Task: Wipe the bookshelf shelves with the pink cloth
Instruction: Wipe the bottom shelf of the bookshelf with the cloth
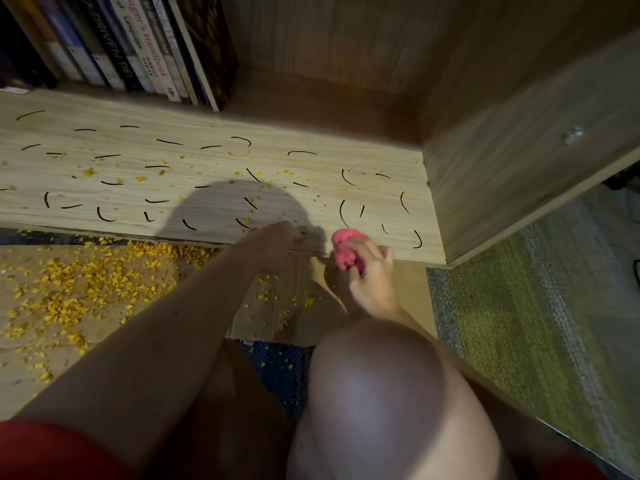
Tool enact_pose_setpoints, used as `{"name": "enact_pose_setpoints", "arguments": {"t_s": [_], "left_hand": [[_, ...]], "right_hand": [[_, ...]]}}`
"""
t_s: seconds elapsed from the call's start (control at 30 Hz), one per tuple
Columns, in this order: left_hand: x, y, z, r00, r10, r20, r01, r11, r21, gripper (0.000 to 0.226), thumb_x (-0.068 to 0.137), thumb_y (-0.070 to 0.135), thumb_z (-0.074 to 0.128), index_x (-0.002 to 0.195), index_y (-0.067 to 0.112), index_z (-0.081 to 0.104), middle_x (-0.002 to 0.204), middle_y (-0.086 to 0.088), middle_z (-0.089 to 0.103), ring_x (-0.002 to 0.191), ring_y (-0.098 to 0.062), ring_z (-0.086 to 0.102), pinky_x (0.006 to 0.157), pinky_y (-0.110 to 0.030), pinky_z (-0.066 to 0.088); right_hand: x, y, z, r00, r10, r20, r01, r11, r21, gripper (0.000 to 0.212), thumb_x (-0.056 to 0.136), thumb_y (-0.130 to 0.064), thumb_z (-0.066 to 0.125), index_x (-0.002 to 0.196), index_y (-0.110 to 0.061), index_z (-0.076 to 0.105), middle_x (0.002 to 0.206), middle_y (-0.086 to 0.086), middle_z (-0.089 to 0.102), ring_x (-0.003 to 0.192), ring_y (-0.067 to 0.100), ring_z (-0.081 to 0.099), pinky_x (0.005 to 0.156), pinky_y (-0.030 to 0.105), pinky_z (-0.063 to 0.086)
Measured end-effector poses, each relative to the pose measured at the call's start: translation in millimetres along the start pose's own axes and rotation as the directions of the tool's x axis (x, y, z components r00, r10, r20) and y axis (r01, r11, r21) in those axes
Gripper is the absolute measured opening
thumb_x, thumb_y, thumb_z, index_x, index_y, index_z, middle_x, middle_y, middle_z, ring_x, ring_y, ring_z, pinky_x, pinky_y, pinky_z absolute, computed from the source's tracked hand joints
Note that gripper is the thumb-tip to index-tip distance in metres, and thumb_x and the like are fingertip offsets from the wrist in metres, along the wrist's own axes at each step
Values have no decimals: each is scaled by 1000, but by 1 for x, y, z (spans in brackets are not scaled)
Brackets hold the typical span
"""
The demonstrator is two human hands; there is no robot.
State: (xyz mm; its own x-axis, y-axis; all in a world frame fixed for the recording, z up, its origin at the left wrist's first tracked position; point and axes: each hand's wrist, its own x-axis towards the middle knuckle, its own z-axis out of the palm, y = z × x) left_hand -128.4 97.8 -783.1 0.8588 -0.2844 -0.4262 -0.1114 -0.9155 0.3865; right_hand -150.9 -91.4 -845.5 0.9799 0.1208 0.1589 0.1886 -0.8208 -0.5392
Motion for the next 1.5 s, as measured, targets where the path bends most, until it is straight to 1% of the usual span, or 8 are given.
{"name": "enact_pose_setpoints", "arguments": {"t_s": [0.23,0.37,0.5,0.7,0.83,1.1,1.4,1.5], "left_hand": [[13,22,-1,995,73,-63,-73,997,4,40,92,12,51,132,12,50,126,-12,50,118,-29,48,96,-37,36],[24,32,-1,992,86,-89,-81,995,63,42,94,23,47,136,18,45,123,-12,46,117,-28,45,100,-41,32],[40,36,0,989,79,-121,-71,995,69,45,90,23,53,134,19,46,128,-9,45,122,-27,44,101,-42,31],[69,40,-4,993,18,-113,-2,991,136,48,93,24,46,139,12,37,142,-9,34,131,-29,33,106,-42,25],[96,47,-11,993,9,-118,9,989,150,45,95,26,40,139,14,38,144,-8,33,133,-28,31,107,-44,22],[140,45,-39,987,-139,-81,153,965,213,55,96,30,39,146,12,26,153,-9,20,141,-28,16,112,-54,10],[161,39,-47,984,-168,51,153,963,220,35,93,34,37,117,19,58,124,-6,55,120,-29,44,109,-64,10],[160,34,-48,976,-203,74,185,962,200,33,92,31,40,116,17,56,119,-7,57,121,-30,44,108,-62,8]], "right_hand": [[14,0,-21,981,67,-180,-55,996,71,46,76,10,47,116,-8,63,120,6,60,103,14,40,87,12,21],[18,5,-20,994,52,100,-50,999,-18,45,79,8,47,116,-15,63,121,2,59,110,25,44,82,19,21],[27,6,-26,989,67,-135,-60,996,59,47,76,10,50,117,-10,62,120,4,59,107,18,47,85,11,19],[52,33,-32,982,125,-140,-119,992,47,49,73,8,48,116,-11,62,117,6,59,109,21,49,83,15,19],[85,52,-39,947,216,-239,-218,976,19,51,80,4,48,125,-19,57,123,0,55,112,24,46,80,-3,8],[151,83,-49,903,400,-159,-417,904,-94,37,92,-9,47,127,-16,53,127,7,48,114,35,39,90,33,26],[140,44,-24,998,48,-35,-47,998,31,49,80,4,51,122,-18,59,121,-2,58,113,17,46,78,21,18],[158,65,-34,961,207,-185,-203,978,44,46,83,3,49,124,-16,58,121,-2,55,112,16,46,84,18,17]]}}
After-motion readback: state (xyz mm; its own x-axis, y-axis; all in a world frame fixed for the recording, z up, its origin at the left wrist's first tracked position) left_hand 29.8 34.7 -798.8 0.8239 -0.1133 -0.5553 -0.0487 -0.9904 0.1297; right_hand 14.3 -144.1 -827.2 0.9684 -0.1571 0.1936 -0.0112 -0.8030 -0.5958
